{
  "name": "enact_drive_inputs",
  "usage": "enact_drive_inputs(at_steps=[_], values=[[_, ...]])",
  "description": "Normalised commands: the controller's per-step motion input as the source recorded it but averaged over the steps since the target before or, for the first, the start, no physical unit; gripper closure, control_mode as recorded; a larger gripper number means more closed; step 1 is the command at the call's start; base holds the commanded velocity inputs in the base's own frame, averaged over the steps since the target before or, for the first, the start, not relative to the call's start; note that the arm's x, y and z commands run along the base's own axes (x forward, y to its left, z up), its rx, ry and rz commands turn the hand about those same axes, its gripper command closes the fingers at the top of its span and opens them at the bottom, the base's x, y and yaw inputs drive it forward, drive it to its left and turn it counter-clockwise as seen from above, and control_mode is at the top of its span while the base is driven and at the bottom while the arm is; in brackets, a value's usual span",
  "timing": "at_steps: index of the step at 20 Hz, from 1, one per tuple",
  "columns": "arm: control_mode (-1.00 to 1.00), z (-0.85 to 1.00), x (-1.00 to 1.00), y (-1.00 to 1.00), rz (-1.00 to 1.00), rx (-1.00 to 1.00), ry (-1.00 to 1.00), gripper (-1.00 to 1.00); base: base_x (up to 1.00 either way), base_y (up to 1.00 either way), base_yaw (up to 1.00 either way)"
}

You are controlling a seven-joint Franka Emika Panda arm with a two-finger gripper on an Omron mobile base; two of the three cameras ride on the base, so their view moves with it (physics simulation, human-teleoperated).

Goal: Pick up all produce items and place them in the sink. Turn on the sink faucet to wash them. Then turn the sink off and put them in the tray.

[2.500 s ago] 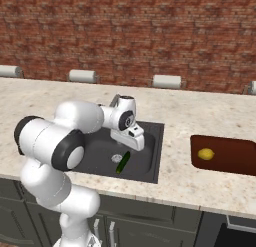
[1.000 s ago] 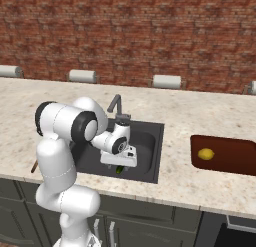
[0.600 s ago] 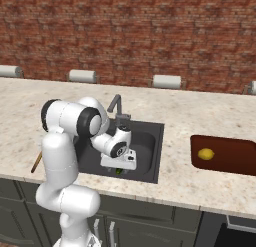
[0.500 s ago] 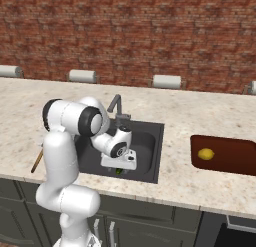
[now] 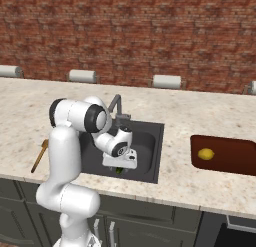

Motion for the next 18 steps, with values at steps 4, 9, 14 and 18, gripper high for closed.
enact_drive_inputs(at_steps=[4, 9, 14, 18], values=[[-1.00, -0.33, 0.19, 0.00, 0.00, 0.00, 0.00, -1.00, 0.00, 0.00, 0.00], [-1.00, -0.24, 0.02, 0.00, 0.00, 0.00, 0.00, 1.00, 0.00, 0.00, 0.00], [-1.00, -0.14, 0.00, 0.01, 0.00, 0.00, 0.03, 1.00, 0.00, 0.00, 0.00], [-1.00, -0.07, -0.03, 0.03, 0.00, 0.00, 0.01, 1.00, 0.00, 0.00, 0.00]])
